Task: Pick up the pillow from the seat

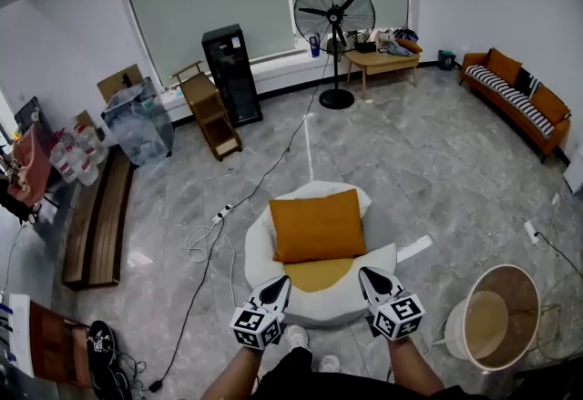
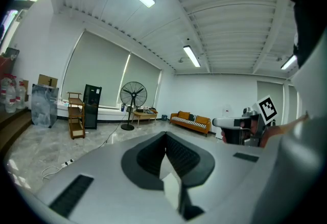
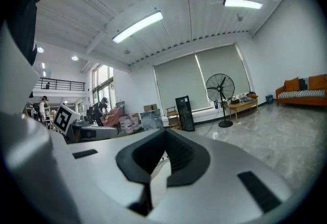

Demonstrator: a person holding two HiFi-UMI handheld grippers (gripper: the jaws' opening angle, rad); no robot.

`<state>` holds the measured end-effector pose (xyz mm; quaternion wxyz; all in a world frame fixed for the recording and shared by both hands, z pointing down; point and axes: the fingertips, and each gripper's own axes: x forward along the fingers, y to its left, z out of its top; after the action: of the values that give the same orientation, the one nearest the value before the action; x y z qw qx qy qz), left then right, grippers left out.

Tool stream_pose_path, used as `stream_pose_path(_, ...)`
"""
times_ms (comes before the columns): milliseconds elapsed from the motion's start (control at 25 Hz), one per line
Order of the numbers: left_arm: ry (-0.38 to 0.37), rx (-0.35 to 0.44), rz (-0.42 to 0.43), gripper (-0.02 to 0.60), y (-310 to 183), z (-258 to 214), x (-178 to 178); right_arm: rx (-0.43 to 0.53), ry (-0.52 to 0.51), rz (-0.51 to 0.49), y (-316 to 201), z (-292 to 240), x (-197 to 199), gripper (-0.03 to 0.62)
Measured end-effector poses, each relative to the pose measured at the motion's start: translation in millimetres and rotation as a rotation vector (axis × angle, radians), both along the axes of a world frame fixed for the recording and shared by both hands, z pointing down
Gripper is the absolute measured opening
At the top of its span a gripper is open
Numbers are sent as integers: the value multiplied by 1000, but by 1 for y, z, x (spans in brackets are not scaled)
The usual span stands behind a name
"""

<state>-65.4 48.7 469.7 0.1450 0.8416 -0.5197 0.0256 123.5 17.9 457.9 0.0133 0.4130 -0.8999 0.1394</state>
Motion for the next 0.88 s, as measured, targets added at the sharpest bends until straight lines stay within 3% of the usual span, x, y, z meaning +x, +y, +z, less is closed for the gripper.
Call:
stream_pose_path(360,23,-5,-23,12,-63,10,-28,-29,27,-14,-66,11,-27,6)
stream_pose_path(600,5,-18,-49,12,-118,17,-58,-49,-48,7,-130,6,-51,6)
stream_pose_path(880,15,-33,-60,12,-170,21,-92,-94,-16,-25,-178,23,-92,6)
